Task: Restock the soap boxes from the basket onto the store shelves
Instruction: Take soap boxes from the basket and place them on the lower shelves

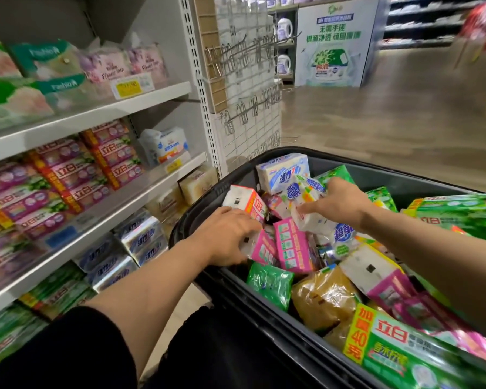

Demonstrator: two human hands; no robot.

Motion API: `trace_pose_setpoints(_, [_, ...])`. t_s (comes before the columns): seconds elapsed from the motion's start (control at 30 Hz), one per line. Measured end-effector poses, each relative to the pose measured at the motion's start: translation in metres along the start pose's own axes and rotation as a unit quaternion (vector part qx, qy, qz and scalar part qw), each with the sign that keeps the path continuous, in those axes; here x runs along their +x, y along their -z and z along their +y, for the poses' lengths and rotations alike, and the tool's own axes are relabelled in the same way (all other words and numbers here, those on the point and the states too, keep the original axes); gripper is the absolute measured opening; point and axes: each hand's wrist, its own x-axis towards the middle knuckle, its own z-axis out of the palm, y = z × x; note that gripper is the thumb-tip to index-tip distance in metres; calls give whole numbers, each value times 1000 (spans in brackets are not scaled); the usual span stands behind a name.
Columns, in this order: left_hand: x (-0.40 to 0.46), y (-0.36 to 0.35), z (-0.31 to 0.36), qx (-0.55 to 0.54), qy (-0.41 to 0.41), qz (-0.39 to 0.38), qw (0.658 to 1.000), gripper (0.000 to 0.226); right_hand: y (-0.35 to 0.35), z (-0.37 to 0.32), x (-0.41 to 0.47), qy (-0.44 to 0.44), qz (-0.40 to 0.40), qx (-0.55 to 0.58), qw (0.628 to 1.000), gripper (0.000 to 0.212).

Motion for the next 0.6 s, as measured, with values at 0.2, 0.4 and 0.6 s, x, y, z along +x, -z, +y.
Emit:
trace_pose_setpoints(0.2, [-11, 8, -4, -178, 51, 127, 974, 70, 2, 0, -7, 17, 21, 104, 994, 69])
trace_pose_setpoints(0.4, [-51, 32, 3, -417, 120, 309, 846, 47, 12, -22, -17, 115, -25, 297, 948, 62])
trace_pose_setpoints(0.6, [-169, 68, -26, -513, 211, 411, 723, 36, 10, -98, -47, 299, -65, 259, 916, 71])
